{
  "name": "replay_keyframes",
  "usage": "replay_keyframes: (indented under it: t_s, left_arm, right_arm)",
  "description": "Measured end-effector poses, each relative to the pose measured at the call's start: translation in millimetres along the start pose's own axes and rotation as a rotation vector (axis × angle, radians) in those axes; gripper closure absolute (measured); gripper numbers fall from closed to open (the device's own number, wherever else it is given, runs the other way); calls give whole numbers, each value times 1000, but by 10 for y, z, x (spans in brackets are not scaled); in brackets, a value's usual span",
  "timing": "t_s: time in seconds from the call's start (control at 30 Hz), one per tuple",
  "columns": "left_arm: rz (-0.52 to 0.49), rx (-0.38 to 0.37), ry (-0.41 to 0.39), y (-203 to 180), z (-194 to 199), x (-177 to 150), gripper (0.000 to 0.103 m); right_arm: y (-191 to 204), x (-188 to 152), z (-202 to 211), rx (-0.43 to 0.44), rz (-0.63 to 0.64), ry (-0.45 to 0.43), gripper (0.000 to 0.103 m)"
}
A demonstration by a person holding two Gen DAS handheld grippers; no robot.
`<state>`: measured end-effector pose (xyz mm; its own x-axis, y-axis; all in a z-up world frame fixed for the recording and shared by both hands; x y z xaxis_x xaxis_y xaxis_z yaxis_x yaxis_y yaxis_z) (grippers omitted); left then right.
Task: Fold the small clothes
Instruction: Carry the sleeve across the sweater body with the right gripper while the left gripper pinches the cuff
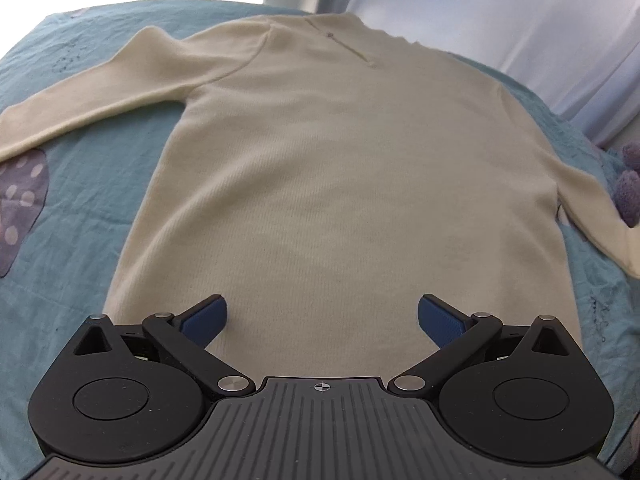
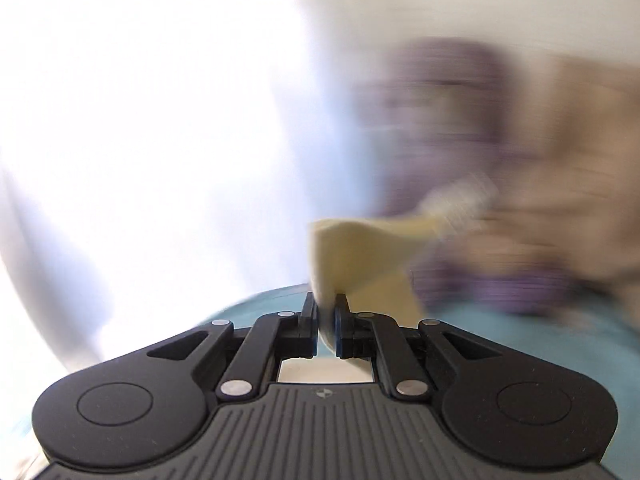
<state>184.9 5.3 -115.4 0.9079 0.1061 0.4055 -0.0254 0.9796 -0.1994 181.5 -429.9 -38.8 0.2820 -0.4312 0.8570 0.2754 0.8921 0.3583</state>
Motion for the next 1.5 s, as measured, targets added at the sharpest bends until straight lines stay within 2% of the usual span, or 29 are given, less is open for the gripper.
replay_keyframes:
  t_s: [0.07, 0.13, 0.2, 0.27, 0.37, 0.47, 0.5, 0.53, 0.6, 0.67, 0.7, 0.73, 0.8, 0.87, 0.9, 0.93, 0.97, 1.03, 1.17, 1.27, 1.37, 1.4, 1.5]
  left_arm:
    - [-20, -34, -34, -73, 39, 118, 0]
    - [-37, -94, -65, -184, 76, 250, 0]
    - [-48, -185, -92, -341, 83, 416, 0]
    - [-55, -271, -100, -492, 39, 577, 0]
    - [-61, -395, -59, -727, -152, 797, 0]
    - [-6, -433, 16, -857, -439, 919, 0]
    - [12, -450, 54, -890, -546, 927, 6]
    - [27, -460, 84, -910, -624, 927, 16]
    - [64, -484, 147, -928, -788, 891, 23]
    - [71, -503, 134, -950, -805, 904, 24]
    - [67, -510, 157, -982, -842, 908, 31]
    - [72, -517, 177, -1005, -858, 900, 44]
    - [71, -546, 205, -1074, -904, 880, 46]
    - [52, -535, 222, -1126, -967, 847, 60]
    - [43, -531, 228, -1146, -989, 839, 73]
    - [33, -529, 245, -1165, -1006, 830, 94]
    - [24, -522, 261, -1179, -1017, 822, 96]
    - [-4, -506, 235, -1195, -982, 850, 97]
    - [-57, -483, 91, -1132, -668, 1090, 97]
    - [-68, -433, -16, -970, -440, 1314, 97]
    - [-92, -308, -86, -703, -364, 1463, 97]
    - [-86, -257, -92, -582, -377, 1503, 97]
    - [-41, -164, -95, -229, -446, 1557, 97]
  right_arm:
    - [591, -203, -31, 175, 96, 66, 94]
    - [1020, -473, -50, 324, 157, 164, 92]
    - [1221, -695, -33, 377, 193, 216, 77]
    - [1250, -846, -27, 388, 193, 259, 66]
    - [1091, -930, -37, 390, 128, 319, 62]
    - [985, -1057, 31, 377, 81, 383, 59]
    - [953, -1073, 59, 372, 70, 391, 59]
    - [916, -1090, 87, 365, 59, 395, 58]
    - [828, -1122, 62, 356, 37, 404, 56]
    - [747, -1145, 79, 357, 14, 417, 55]
    - [713, -1156, 82, 353, 8, 423, 55]
    - [668, -1168, 106, 347, 1, 426, 55]
    - [601, -1170, 84, 339, -19, 431, 55]
    - [559, -1153, 72, 335, -44, 429, 55]
    - [543, -1145, 62, 332, -53, 428, 55]
    - [527, -1135, 54, 327, -59, 426, 55]
    - [515, -1118, 79, 326, -68, 424, 54]
    - [507, -1113, 40, 328, -84, 429, 54]
    - [495, -1105, -46, 325, -115, 446, 53]
    - [482, -1068, -105, 325, -138, 451, 52]
    - [495, -1049, -208, 316, -148, 453, 51]
    - [497, -1051, -245, 312, -153, 460, 51]
    - [521, -1086, -372, 315, -180, 487, 51]
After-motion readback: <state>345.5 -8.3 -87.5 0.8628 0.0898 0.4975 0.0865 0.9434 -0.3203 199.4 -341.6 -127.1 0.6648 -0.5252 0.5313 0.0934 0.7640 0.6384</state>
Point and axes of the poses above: each gripper's, at about its wrist camera, not at the fingertips, and z roughly against the way its jaws point, y to its left, x to its top, the point moved 8 cm from there along -z, roughly the way its jaws point, and after that the axes turned 4 degrees about y, right-handed, at the moved point
